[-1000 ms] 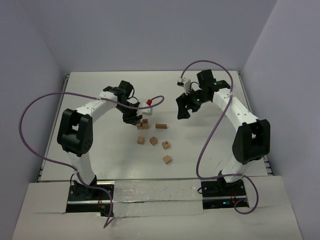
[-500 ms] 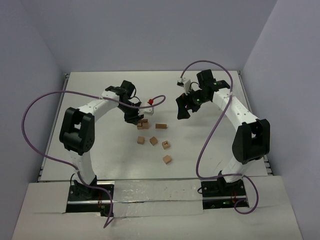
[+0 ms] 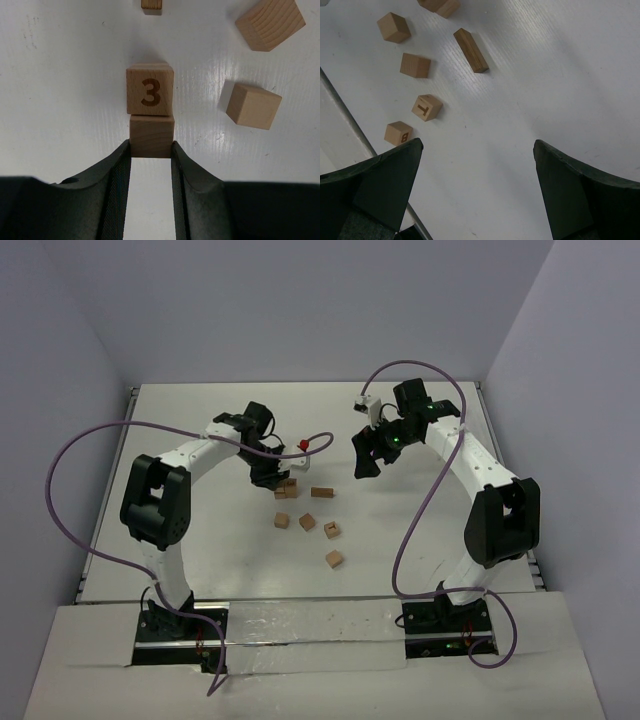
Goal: Build the wood block tower
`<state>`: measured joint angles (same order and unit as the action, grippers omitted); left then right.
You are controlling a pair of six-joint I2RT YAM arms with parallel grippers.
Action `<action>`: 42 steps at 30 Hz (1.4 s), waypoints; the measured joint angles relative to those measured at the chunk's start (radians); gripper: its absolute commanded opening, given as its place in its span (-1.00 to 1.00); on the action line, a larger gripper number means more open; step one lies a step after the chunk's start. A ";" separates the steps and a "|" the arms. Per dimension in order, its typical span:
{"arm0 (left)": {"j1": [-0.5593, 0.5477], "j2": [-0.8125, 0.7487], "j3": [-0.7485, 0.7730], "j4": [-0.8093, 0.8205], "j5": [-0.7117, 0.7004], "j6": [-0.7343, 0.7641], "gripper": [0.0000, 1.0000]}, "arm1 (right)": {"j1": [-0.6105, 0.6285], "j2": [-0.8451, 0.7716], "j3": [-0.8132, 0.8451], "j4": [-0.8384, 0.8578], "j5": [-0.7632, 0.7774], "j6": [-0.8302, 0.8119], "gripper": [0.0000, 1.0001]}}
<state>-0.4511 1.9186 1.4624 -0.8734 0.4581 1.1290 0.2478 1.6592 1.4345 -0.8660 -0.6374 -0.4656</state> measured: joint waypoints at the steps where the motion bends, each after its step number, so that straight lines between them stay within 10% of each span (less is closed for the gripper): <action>1: -0.001 0.001 0.000 0.000 -0.001 0.000 -0.36 | 0.000 0.000 0.000 0.000 0.000 0.000 0.99; 31: -0.003 0.005 0.010 -0.017 -0.013 -0.022 0.70 | -0.002 0.016 0.021 -0.010 -0.011 0.002 0.99; 42: 0.264 -0.442 -0.073 0.092 0.101 -0.217 0.99 | 0.077 0.005 0.008 0.023 0.055 0.045 0.86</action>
<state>-0.1868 1.4769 1.3891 -0.7814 0.5594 0.9116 0.3247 1.6647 1.4425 -0.8430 -0.5820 -0.4202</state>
